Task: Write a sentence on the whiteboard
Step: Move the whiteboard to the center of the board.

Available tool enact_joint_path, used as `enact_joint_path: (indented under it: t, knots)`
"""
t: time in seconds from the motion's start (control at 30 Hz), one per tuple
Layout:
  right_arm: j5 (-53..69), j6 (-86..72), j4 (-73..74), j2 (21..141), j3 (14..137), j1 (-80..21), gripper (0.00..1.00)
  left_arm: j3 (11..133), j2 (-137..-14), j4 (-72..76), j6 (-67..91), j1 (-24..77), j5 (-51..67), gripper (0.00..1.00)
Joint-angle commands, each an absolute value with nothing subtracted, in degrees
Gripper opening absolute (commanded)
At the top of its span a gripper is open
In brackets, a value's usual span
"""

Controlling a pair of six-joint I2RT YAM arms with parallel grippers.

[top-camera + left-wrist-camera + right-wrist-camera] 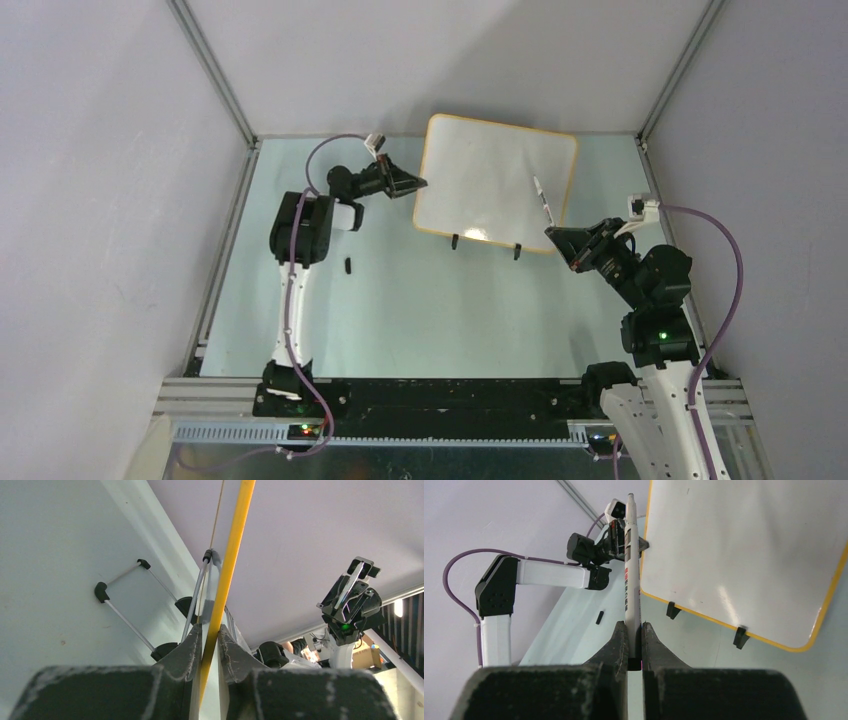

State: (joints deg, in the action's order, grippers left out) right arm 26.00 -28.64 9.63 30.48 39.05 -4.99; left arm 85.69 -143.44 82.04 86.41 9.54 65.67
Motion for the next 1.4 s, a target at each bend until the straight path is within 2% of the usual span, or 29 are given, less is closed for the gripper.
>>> enact_joint_path:
  t: [0.0, 0.17, 0.47, 0.83, 0.9, 0.93, 1.0, 1.2, 1.37]
  knots:
    - [26.66, -28.36, 10.0, 29.97, 41.31, -4.78, 0.0, 84.39, -138.49, 87.54, 87.56, 8.29, 67.82, 0.0]
    - [26.6, -28.61, 10.09, 29.94, 41.27, -4.75, 0.0, 79.06, -136.11, 87.63, 83.09, 8.05, 70.94, 0.0]
    - [27.94, -29.58, 9.29, 30.52, 41.32, -5.11, 0.0, 60.89, -125.39, 87.63, 71.15, 7.52, 69.54, 0.0]
    - [25.5, -26.81, 13.83, 30.86, 41.31, -5.3, 0.0, 50.06, -120.39, 87.63, 66.73, 5.86, 68.59, 0.0]
    - [25.45, -26.54, 13.17, 31.72, 41.31, -5.5, 0.0, 50.05, -120.48, 87.54, 67.02, 5.82, 68.41, 0.19]
    - [25.34, -26.56, 12.67, 31.99, 41.31, -5.56, 0.0, 50.07, -120.53, 87.54, 67.47, 5.85, 68.21, 0.36]
    - [24.82, -26.61, 12.03, 31.96, 41.31, -5.69, 0.0, 50.12, -120.68, 87.54, 67.65, 5.88, 67.82, 0.52]
    - [24.43, -26.76, 10.8, 31.4, 41.33, -5.79, 0.0, 50.43, -120.37, 87.18, 67.2, 5.81, 66.29, 0.71]
    - [24.77, -26.96, 10.29, 31.06, 41.39, -5.74, 0.0, 51.48, -118.95, 81.62, 63.11, 5.74, 64.27, 0.93]
